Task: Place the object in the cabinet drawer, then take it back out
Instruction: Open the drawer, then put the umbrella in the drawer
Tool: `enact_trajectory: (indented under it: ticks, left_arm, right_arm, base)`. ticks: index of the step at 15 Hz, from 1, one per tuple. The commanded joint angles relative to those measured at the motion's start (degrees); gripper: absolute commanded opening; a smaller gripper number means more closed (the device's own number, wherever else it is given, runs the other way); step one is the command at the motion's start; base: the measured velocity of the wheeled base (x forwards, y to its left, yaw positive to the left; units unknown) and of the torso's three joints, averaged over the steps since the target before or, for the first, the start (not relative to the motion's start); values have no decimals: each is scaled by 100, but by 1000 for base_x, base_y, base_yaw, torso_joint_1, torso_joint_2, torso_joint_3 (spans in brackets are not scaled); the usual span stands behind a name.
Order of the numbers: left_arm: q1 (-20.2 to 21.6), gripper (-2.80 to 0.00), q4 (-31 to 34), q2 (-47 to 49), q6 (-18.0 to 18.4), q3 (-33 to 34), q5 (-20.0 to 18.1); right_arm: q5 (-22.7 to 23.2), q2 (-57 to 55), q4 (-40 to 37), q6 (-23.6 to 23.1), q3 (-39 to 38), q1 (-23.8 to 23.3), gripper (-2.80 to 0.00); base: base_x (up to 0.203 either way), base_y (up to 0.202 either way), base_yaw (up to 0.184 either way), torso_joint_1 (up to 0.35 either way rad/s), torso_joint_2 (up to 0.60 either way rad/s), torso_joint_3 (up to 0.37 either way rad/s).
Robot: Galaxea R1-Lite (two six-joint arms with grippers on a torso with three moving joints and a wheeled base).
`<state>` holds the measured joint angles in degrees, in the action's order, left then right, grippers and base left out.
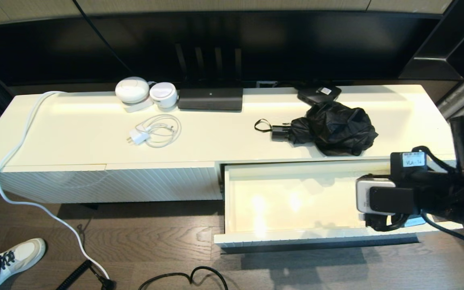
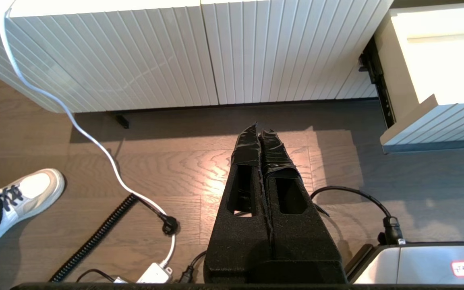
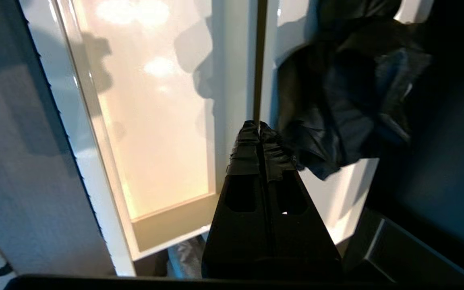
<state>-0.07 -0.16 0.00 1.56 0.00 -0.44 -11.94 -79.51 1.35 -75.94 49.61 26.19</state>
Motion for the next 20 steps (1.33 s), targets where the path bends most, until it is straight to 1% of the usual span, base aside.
enact_trajectory:
  ticks: [1, 3, 5, 8, 9, 11, 13, 19, 20]
  left_arm:
    - [7, -280, -2, 9, 2, 9, 0]
    - [-1, -280, -2, 9, 2, 9, 0]
    - [7, -280, -2, 9, 2, 9, 0]
    - [-1, -280, -2, 9, 2, 9, 0]
    - [6, -280, -2, 9, 2, 9, 0]
    - [7, -280, -2, 9, 2, 9, 0]
    - [6, -280, -2, 9, 2, 9, 0]
    - [-1, -280, -2, 9, 2, 9, 0]
    - [7, -280, -2, 9, 2, 9, 0]
  right_arm:
    - [-36, 273, -373, -136, 398, 13, -280]
    - [-118, 165, -665, -313, 823, 93, -280]
    - [-302, -84, -713, -340, 1064, 163, -280]
    - [-333, -667, -758, -396, 1619, 179, -280]
    - [-336, -918, -769, -473, 1886, 200, -280]
    - [-353, -1344, -778, -790, 2347, 235, -280]
    - [-325, -1643, -777, -922, 2661, 274, -280]
    - [-351, -1812, -752, -958, 2824, 282, -280]
    - [-345, -1831, -750, -974, 2826, 282, -10]
  base:
    - [0, 0, 0, 0, 0, 0]
    - [0, 0, 0, 0, 0, 0]
    - [0, 0, 0, 0, 0, 0]
    - [0, 0, 0, 0, 0, 0]
    - [0, 0, 0, 0, 0, 0]
    - [0, 0, 0, 0, 0, 0]
    - [0, 0, 0, 0, 0, 0]
    - [0, 0, 0, 0, 0, 0]
    - [0, 0, 0, 0, 0, 0]
